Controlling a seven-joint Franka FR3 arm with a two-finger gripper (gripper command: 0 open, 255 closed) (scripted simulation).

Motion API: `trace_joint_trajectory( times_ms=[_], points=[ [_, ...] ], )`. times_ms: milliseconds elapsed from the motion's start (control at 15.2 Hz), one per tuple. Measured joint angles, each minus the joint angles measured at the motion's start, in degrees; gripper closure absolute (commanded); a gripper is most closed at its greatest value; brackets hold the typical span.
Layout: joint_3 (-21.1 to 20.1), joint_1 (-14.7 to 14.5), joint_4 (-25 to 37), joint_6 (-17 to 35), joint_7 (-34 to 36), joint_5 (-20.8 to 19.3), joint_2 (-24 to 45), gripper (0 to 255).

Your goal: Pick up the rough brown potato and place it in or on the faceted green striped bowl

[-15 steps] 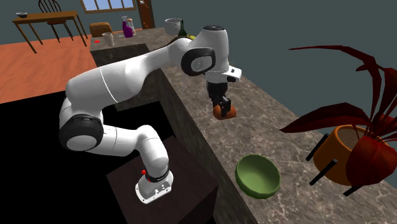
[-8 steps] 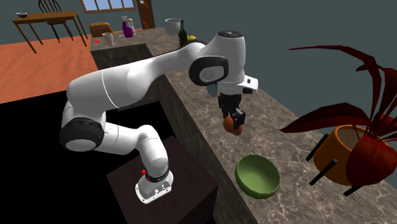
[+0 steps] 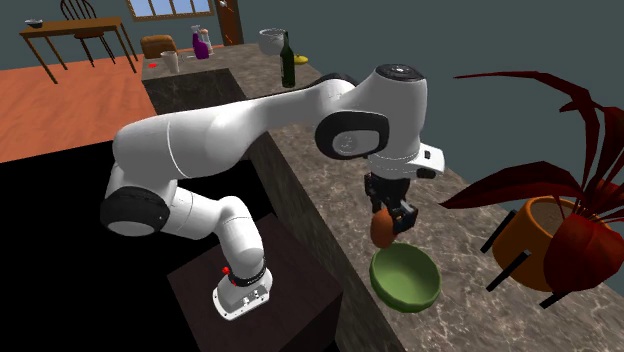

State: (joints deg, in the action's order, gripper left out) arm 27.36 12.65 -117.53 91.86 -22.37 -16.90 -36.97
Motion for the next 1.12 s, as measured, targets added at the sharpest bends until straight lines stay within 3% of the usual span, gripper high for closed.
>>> trace_joint_trajectory(
  times_ms=[396, 1122],
  points=[
    [8.5, -1.2, 8.5, 0.3, -8.5, 0.2, 7.1, 255],
    [10.1, 0.1, -0.9, 7.8, -8.3, -1.7, 4.9, 255]
  ],
)
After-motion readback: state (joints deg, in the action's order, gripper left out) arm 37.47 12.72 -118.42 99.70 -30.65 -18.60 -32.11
